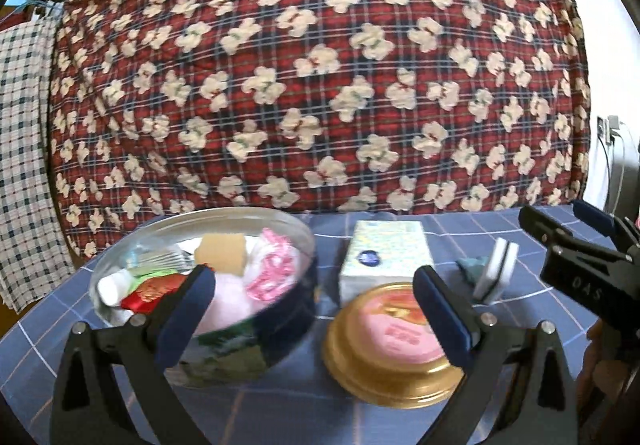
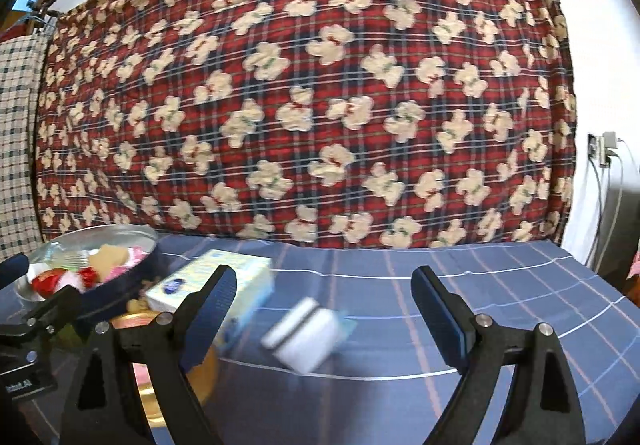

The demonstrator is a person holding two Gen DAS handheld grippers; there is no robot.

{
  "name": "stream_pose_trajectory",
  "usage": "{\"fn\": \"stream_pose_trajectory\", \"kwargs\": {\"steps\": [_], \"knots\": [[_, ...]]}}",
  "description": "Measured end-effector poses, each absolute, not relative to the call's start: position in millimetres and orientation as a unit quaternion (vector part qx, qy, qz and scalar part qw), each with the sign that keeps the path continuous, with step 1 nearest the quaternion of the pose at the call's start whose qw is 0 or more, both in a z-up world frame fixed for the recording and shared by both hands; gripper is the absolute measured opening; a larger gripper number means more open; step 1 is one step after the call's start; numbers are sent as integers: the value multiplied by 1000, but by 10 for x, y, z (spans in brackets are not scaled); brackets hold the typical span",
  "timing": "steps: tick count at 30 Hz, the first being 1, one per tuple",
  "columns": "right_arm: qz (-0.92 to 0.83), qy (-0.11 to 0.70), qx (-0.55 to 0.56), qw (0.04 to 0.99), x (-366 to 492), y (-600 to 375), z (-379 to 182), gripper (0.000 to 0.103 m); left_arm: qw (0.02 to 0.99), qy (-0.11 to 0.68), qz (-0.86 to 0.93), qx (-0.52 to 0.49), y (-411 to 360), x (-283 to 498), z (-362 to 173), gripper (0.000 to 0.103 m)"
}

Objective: Organize soft objects
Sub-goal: 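Move both grippers back toward the remaining items on the table, then grasp the white-and-black sponge with the left gripper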

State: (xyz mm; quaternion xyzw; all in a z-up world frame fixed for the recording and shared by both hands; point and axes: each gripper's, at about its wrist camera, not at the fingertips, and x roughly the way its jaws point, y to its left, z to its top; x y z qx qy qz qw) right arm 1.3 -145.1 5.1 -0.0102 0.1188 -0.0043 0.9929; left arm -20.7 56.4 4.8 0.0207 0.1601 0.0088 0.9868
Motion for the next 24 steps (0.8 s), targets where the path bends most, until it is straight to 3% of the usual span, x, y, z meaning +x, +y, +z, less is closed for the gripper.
{"fn": "stream_pose_trajectory", "kwargs": {"steps": [14,19,21,24], "knots": [[-71,128,8,989,57,-2353,38,91,982,148,-66,99,-366,-151,60,100],[-76,129,15,989,49,-2574,45,91,970,189,-107,105,-711,54,-2,89],[-75,130,22,988,52,-2643,51,91,966,204,-112,110,-839,159,-36,79],[-73,129,24,989,47,-2713,53,91,962,222,-117,108,-992,323,-74,79]]}}
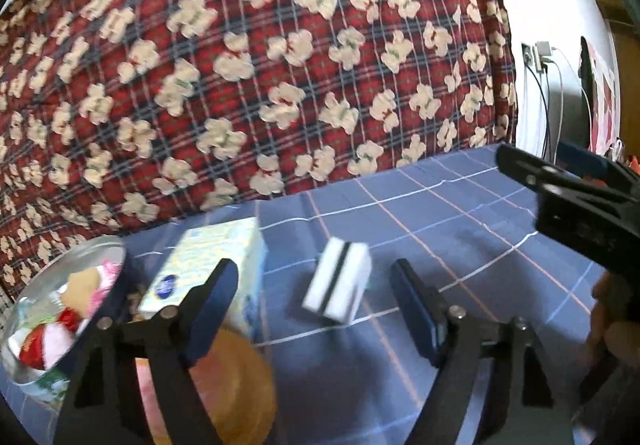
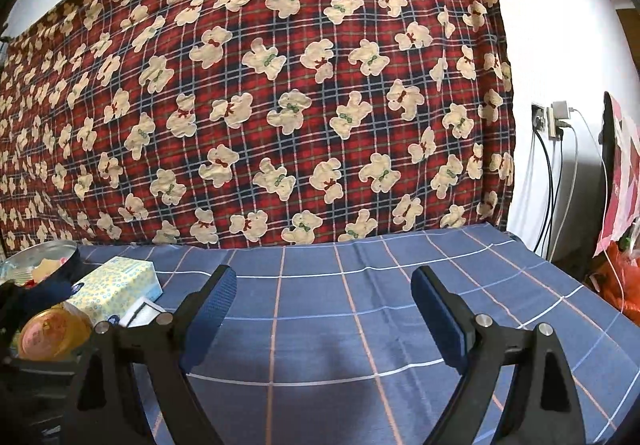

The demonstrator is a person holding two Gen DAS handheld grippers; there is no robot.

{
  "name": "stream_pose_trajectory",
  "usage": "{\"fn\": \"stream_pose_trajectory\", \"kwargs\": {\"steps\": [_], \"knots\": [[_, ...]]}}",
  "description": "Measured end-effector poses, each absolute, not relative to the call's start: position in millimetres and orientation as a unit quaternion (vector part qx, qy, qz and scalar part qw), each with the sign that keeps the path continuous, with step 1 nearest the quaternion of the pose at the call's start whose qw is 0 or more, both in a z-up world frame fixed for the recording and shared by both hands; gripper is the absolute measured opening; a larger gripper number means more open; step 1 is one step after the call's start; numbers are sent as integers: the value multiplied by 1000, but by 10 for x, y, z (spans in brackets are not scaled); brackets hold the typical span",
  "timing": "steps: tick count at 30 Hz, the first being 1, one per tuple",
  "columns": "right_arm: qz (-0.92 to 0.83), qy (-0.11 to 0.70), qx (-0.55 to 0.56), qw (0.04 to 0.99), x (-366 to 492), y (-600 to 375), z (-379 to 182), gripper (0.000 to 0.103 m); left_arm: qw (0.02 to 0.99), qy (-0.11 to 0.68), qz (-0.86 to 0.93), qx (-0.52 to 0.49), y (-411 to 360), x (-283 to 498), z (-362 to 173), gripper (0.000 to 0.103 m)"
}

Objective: Organize soft objects
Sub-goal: 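Grasp the white-and-black sponge with the left gripper, then grasp the teal cloth with the right gripper while the left gripper holds the sponge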

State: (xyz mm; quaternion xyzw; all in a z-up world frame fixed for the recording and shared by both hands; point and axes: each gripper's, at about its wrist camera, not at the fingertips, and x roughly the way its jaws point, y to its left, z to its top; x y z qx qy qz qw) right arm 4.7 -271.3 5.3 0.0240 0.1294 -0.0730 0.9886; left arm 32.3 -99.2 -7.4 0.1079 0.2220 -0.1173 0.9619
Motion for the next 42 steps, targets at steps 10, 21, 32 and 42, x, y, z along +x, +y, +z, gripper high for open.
{"fn": "stream_pose_trajectory", "kwargs": {"steps": [10,21,32,42], "knots": [[-56,141,49,987,87,-2848,58,91,946,286,-114,103,-1243,716,-223,68],[-54,156,44,985,132,-2847,23,91,928,340,-124,92,-1278,904,-324,44],[-56,162,42,984,149,-2832,7,91,926,339,-150,72,-1233,904,-323,34],[-56,166,44,984,153,-2857,5,91,940,285,-183,29,-1069,641,-185,33]]}}
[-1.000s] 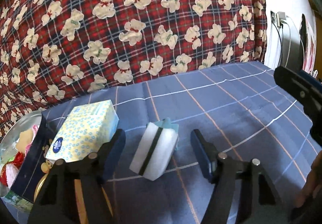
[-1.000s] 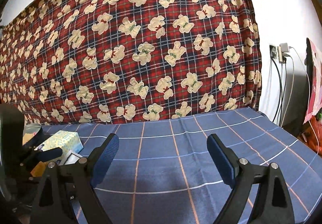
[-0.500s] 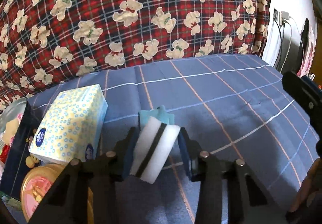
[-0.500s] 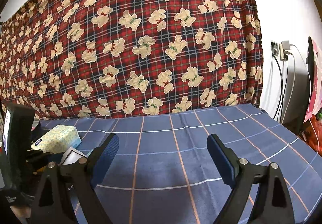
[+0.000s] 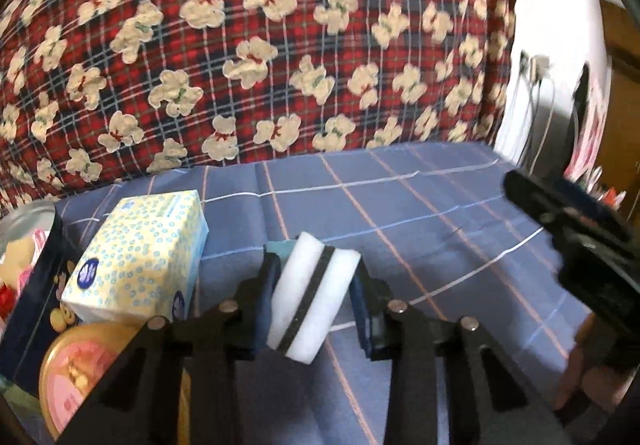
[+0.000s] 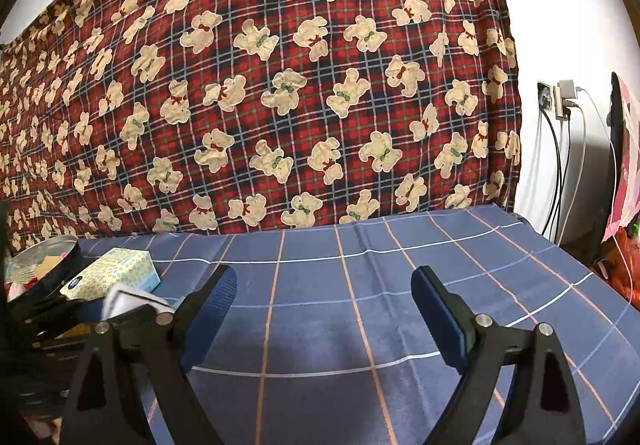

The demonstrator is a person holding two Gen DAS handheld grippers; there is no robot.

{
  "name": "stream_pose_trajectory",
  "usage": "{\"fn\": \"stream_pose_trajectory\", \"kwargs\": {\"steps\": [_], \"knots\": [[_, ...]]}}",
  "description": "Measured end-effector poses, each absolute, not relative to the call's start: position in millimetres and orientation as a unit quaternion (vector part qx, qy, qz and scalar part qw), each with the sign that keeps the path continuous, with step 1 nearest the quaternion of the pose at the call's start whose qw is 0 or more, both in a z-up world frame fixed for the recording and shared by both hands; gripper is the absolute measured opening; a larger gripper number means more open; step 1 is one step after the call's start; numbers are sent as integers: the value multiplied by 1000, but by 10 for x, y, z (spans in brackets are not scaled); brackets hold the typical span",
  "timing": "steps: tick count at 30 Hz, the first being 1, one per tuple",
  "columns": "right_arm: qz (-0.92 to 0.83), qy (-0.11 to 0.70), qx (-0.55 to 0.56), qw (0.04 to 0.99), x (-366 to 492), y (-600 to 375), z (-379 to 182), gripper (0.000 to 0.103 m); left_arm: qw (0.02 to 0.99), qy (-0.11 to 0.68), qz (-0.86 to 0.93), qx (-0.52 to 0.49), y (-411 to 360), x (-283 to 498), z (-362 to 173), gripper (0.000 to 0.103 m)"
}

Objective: Organize soft objects
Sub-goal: 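Grasp the teal cloth with the right gripper while the left gripper holds the sponge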

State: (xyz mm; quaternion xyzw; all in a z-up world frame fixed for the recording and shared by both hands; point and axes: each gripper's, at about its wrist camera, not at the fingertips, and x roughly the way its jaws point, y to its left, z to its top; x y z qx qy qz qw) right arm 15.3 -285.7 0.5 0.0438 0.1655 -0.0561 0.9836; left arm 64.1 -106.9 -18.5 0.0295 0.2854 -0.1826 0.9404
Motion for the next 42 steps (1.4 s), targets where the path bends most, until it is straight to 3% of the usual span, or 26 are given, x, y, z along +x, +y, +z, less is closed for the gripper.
{"fn": "stream_pose_trajectory", "kwargs": {"steps": [16,27,30,35,40,42], "knots": [[-28,195,20,980,239,-2710,-31,91,959,205,-197,-14,-661,67,-16,33],[71,361,111,923,1190,-2275,-404,90,971,175,-163,-24,-508,46,30,33],[92,389,93,912,1366,-2047,-523,77,972,168,-162,-21,-514,42,44,33],[112,425,56,897,1531,-1799,-621,71,973,166,-158,-23,-501,37,55,33],[85,438,-2,895,1553,-1713,-651,37,973,169,-154,-25,-485,49,54,33],[84,435,-4,896,1525,-1747,-634,19,973,172,-153,-23,-493,57,47,33]]}}
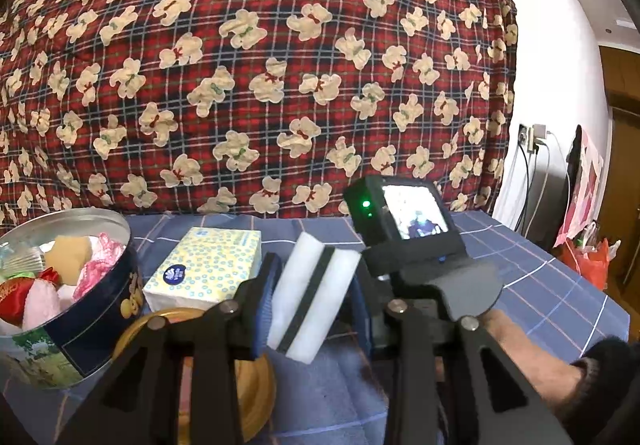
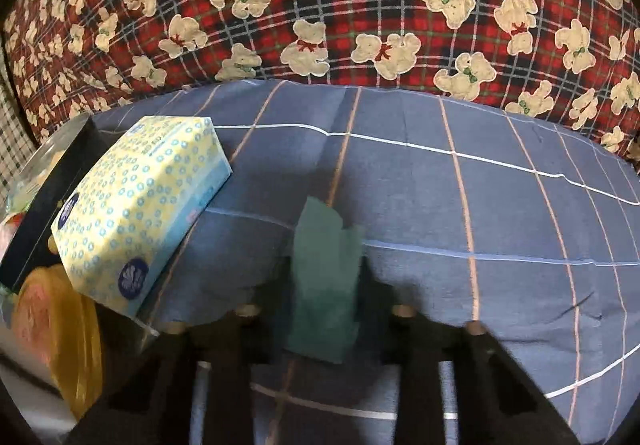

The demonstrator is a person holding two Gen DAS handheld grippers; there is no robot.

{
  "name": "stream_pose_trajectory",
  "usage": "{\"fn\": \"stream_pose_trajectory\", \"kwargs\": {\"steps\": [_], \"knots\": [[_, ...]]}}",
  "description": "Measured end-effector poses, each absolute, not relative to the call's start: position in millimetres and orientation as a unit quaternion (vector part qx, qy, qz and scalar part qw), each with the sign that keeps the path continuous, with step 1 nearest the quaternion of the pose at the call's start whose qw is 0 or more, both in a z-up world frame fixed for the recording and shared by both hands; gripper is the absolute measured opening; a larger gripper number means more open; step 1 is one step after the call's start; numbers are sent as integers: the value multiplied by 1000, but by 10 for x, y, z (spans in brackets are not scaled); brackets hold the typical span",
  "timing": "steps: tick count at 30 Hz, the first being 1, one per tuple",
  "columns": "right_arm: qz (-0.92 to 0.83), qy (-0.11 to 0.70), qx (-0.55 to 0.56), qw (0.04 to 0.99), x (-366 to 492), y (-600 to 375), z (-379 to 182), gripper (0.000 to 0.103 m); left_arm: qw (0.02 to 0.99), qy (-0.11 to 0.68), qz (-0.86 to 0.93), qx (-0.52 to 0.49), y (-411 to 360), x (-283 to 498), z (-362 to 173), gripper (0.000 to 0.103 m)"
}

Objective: Organize soft objects
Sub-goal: 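Grasp the teal cloth with the right gripper while the left gripper holds the sponge, then carry the sponge and teal cloth with both grippers over the silver tin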

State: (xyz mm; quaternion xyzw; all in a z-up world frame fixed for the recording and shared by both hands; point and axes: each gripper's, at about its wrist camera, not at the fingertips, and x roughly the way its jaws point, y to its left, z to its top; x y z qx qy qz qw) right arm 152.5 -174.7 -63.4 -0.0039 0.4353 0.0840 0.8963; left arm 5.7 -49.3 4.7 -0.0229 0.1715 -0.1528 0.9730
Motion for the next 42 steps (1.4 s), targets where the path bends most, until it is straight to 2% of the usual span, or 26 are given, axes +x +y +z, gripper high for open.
{"fn": "stream_pose_trajectory", "kwargs": {"steps": [5,12,23,42], "knots": [[60,408,55,909,1312,-2123,-551,16,972,180,-150,-20,-498,85,27,33],[38,308,119,943,671,-2549,-314,16,970,192,-150,-12,-548,113,-11,33],[-11,212,45,976,236,-2304,-80,16,973,183,-139,19,-657,75,-19,34],[-30,170,34,984,-113,-2247,-30,16,973,180,-144,23,-687,32,-16,34]]}}
